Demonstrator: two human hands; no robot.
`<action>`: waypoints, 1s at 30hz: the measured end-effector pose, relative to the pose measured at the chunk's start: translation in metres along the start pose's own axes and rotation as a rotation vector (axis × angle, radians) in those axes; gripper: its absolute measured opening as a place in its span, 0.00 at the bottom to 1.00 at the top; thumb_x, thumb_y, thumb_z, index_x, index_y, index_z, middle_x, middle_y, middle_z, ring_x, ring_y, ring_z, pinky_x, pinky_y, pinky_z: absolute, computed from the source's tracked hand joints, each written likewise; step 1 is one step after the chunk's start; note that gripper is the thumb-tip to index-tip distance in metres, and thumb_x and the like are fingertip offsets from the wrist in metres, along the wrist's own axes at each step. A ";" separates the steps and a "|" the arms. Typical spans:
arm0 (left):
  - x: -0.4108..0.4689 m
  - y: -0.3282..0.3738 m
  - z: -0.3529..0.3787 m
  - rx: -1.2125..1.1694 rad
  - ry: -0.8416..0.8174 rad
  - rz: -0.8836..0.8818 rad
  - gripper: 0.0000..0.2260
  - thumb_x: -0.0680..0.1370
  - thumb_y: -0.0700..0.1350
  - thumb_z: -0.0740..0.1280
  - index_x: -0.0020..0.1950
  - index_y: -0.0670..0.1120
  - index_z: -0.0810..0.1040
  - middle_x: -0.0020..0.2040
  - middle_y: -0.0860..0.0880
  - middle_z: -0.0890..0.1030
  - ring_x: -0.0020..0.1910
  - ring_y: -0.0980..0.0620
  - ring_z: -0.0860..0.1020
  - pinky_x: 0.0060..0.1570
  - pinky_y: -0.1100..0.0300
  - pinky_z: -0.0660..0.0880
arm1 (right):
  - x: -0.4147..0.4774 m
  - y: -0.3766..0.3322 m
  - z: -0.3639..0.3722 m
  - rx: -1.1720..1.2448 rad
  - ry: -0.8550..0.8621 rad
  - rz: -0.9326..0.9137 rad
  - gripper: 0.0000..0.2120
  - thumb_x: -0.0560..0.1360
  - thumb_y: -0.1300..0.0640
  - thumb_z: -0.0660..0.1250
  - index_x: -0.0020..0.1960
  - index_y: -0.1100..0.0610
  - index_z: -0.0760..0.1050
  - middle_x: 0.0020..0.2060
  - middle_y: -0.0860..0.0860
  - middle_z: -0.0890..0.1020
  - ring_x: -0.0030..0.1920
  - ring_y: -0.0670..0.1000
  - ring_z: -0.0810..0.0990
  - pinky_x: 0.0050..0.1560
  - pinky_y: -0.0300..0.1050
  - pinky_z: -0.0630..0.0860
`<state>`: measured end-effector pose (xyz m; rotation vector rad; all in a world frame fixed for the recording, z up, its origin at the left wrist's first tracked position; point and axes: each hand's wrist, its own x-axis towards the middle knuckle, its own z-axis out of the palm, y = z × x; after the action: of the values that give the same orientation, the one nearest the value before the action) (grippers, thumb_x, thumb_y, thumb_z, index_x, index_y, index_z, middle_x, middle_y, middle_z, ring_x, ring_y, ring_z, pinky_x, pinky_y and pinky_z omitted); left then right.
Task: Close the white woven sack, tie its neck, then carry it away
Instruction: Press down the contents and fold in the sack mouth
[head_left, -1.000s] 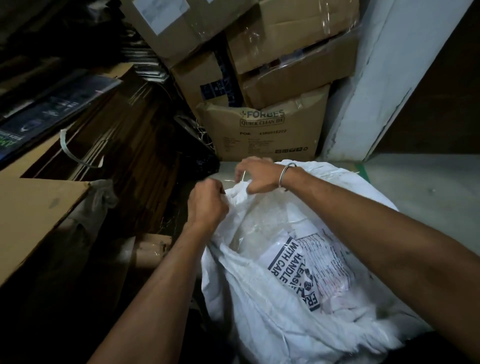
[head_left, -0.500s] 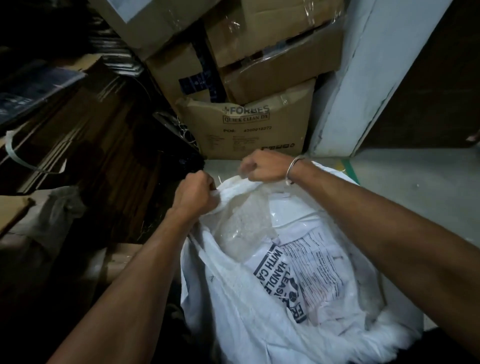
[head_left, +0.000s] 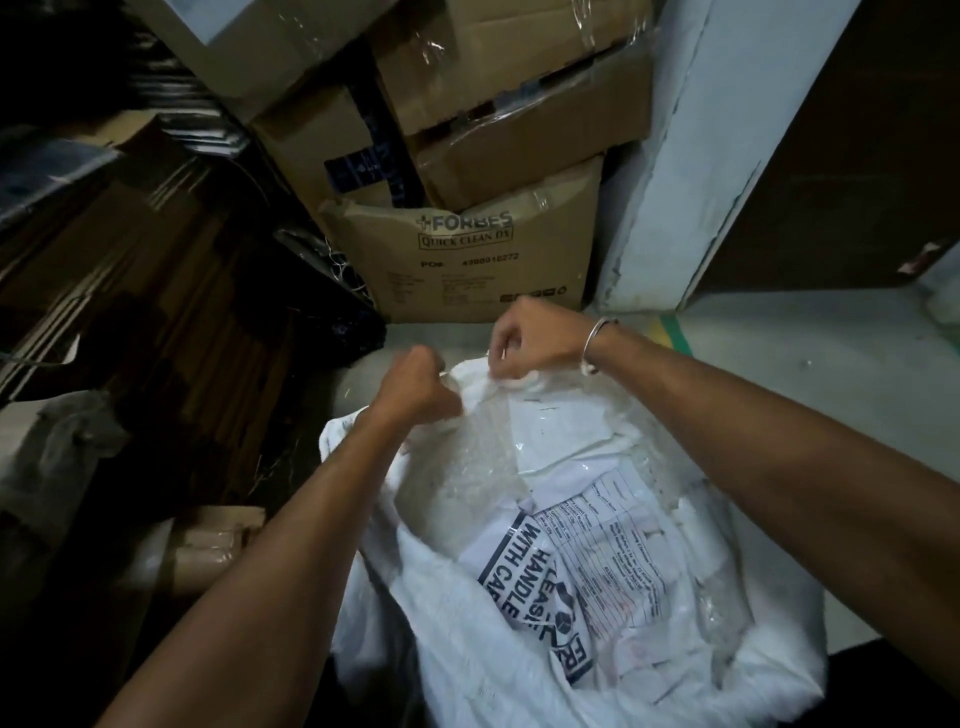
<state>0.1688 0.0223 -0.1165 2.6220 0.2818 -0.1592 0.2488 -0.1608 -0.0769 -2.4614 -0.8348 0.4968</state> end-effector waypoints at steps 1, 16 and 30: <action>0.000 -0.002 0.005 0.015 0.043 0.035 0.14 0.67 0.44 0.73 0.51 0.43 0.85 0.47 0.43 0.85 0.49 0.41 0.82 0.46 0.54 0.79 | 0.002 0.006 -0.007 0.084 0.044 0.032 0.07 0.69 0.62 0.75 0.47 0.57 0.84 0.39 0.52 0.86 0.39 0.49 0.85 0.43 0.45 0.84; 0.008 0.035 0.016 0.027 0.097 0.385 0.07 0.67 0.44 0.69 0.44 0.48 0.82 0.32 0.48 0.78 0.36 0.42 0.78 0.35 0.58 0.70 | -0.008 0.044 -0.025 -0.138 0.312 0.031 0.07 0.65 0.62 0.75 0.40 0.52 0.81 0.28 0.43 0.76 0.29 0.44 0.74 0.39 0.48 0.80; 0.015 0.095 0.011 -0.039 -0.122 0.451 0.20 0.70 0.42 0.71 0.61 0.46 0.75 0.48 0.50 0.77 0.48 0.45 0.78 0.40 0.59 0.71 | -0.060 0.078 -0.026 -0.132 0.289 0.157 0.17 0.60 0.60 0.77 0.41 0.49 0.72 0.38 0.45 0.80 0.38 0.50 0.79 0.33 0.46 0.74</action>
<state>0.2045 -0.0615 -0.0849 2.5498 -0.3439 -0.1550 0.2523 -0.2618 -0.0879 -2.6495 -0.5764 0.1344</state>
